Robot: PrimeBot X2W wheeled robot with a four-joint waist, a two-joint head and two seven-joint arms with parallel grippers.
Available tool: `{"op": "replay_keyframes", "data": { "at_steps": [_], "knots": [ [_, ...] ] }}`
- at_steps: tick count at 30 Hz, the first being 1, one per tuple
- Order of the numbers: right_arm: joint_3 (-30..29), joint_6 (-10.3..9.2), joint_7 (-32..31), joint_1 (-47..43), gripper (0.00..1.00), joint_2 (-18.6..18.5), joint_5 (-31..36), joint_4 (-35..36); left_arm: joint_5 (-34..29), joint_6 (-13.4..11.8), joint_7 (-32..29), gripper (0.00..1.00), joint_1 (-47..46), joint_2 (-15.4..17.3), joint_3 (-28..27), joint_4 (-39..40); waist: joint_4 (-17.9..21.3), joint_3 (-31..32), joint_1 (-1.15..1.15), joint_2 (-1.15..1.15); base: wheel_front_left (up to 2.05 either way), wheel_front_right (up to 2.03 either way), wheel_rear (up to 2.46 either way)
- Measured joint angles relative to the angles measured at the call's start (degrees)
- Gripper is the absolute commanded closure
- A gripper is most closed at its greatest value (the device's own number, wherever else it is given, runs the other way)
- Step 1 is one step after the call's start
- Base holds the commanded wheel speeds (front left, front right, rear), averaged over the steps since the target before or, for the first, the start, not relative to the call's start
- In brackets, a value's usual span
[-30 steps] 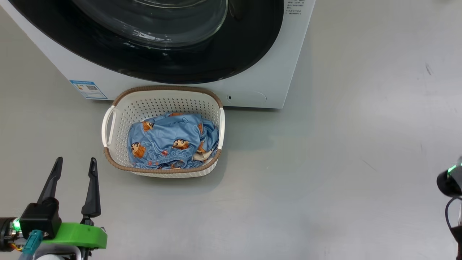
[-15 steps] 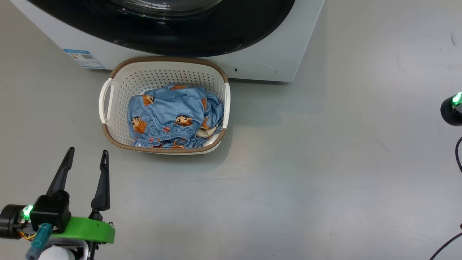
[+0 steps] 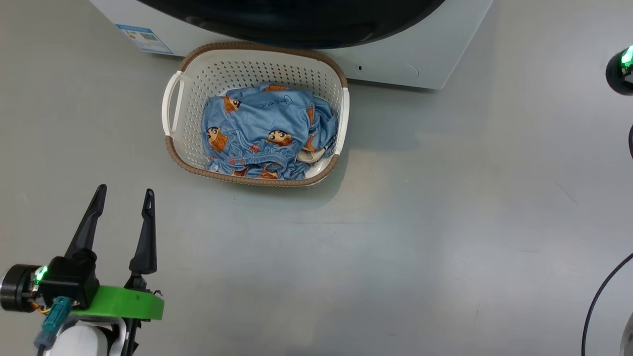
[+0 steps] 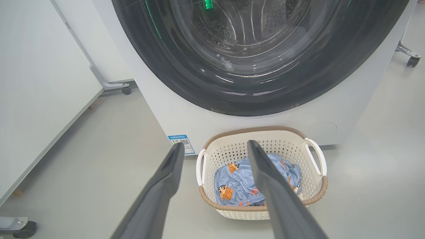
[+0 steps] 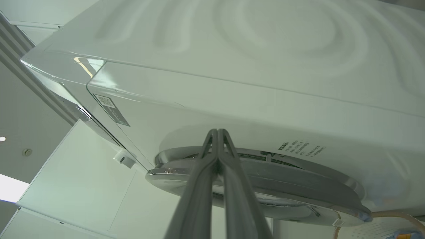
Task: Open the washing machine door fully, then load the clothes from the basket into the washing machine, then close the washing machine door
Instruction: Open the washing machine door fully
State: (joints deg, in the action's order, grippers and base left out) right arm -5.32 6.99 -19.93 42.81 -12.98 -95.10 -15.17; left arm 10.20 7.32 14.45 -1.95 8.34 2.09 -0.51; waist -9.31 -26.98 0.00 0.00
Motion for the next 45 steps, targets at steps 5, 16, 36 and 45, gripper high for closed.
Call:
{"op": "replay_keyframes", "data": {
  "at_steps": [5,16,36,45],
  "knots": [
    [1.3,0.0,-1.2,3.0,1.0,-0.5,1.0,-0.1,0.3,0.0,0.0,0.0,-1.7,-1.2,1.5,0.1,-1.3,-2.1,0.0,0.0,0.0,0.0,0.0],
    [5.9,0.0,-4.4,8.5,1.0,-0.6,3.6,-0.8,0.4,0.0,0.0,0.0,-2.9,-3.1,1.6,0.1,-4.6,-5.0,0.0,0.0,0.0,0.0,0.0],
    [7.9,0.0,-6.2,13.9,1.0,-1.4,5.7,-3.6,1.8,0.0,0.0,0.0,-4.0,-5.3,0.9,-0.6,-8.3,-9.3,0.0,0.0,0.0,0.0,0.0],
    [8.6,0.0,-6.5,16.2,1.0,-2.0,6.5,-4.1,2.0,0.0,0.0,0.0,-4.2,-5.6,0.8,-0.6,-9.6,-10.5,0.0,0.0,0.0,0.0,0.0]
  ]
}}
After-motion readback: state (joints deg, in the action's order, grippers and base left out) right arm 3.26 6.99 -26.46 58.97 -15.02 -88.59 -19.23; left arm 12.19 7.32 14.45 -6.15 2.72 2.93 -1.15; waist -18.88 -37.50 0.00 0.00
